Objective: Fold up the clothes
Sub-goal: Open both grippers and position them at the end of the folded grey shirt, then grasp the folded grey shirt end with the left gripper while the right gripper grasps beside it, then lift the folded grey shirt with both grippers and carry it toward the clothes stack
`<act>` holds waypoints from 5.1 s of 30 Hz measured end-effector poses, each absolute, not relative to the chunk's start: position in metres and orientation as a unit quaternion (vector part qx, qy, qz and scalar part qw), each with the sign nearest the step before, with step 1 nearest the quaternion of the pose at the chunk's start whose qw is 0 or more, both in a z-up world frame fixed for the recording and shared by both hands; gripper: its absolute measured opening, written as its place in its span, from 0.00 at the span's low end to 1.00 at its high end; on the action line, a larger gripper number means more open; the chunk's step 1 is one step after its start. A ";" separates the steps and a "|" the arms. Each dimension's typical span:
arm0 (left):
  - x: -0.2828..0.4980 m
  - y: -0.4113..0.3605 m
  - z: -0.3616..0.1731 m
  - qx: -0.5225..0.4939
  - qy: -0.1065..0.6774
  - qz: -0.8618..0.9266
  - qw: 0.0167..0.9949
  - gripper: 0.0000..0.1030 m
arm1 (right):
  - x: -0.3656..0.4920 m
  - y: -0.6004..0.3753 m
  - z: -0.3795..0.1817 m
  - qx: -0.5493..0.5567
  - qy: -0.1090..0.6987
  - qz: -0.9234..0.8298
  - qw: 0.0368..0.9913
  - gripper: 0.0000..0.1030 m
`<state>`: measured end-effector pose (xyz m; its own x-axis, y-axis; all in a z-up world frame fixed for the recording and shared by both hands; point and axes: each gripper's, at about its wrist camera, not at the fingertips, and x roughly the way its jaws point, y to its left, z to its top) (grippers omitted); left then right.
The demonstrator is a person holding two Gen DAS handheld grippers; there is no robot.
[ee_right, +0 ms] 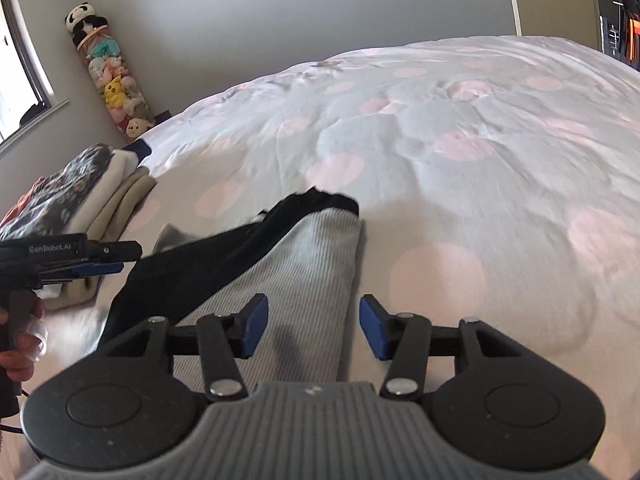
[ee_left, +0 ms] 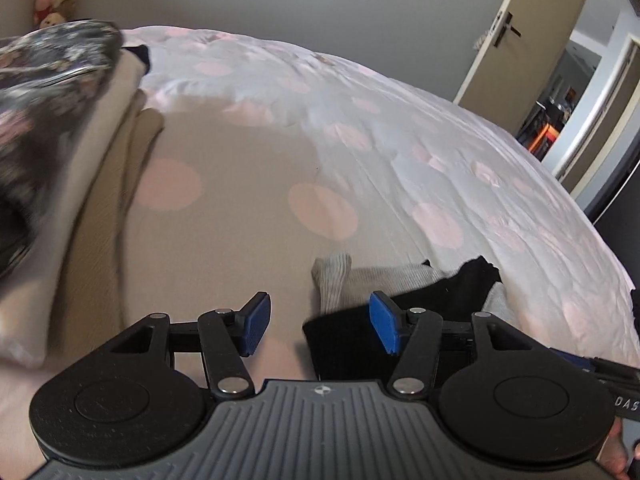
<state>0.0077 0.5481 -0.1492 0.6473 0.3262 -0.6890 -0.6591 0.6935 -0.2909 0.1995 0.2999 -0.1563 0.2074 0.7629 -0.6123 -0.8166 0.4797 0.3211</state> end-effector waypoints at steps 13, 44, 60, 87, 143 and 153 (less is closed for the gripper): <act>0.032 0.599 -0.180 -0.341 0.301 0.224 0.862 0.05 | 0.237 0.313 -0.183 -0.002 0.384 0.512 0.769 0.54; -0.020 0.553 -0.207 -0.468 0.261 0.205 0.819 0.54 | 0.234 0.315 -0.190 0.033 0.394 0.525 0.754 0.69; 0.002 0.544 -0.206 -0.416 0.260 0.205 0.847 0.17 | 0.248 0.343 -0.201 0.065 0.411 0.553 0.721 0.19; -0.188 0.432 -0.006 -0.229 0.140 0.338 0.902 0.14 | 0.092 0.341 -0.007 0.043 0.206 0.677 0.705 0.12; -0.526 0.560 0.003 -0.455 0.185 0.606 0.626 0.17 | -0.332 0.652 0.016 -0.227 0.213 0.860 0.404 0.34; -0.552 0.543 0.010 -0.451 0.160 0.612 0.630 0.29 | -0.241 0.621 0.018 -0.205 0.282 0.819 0.457 0.43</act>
<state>-0.5516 0.5432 0.0102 0.1998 0.6265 -0.7534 -0.9149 -0.1560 -0.3724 -0.2405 0.6212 0.0177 -0.4992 0.6323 -0.5924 -0.8629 -0.4246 0.2739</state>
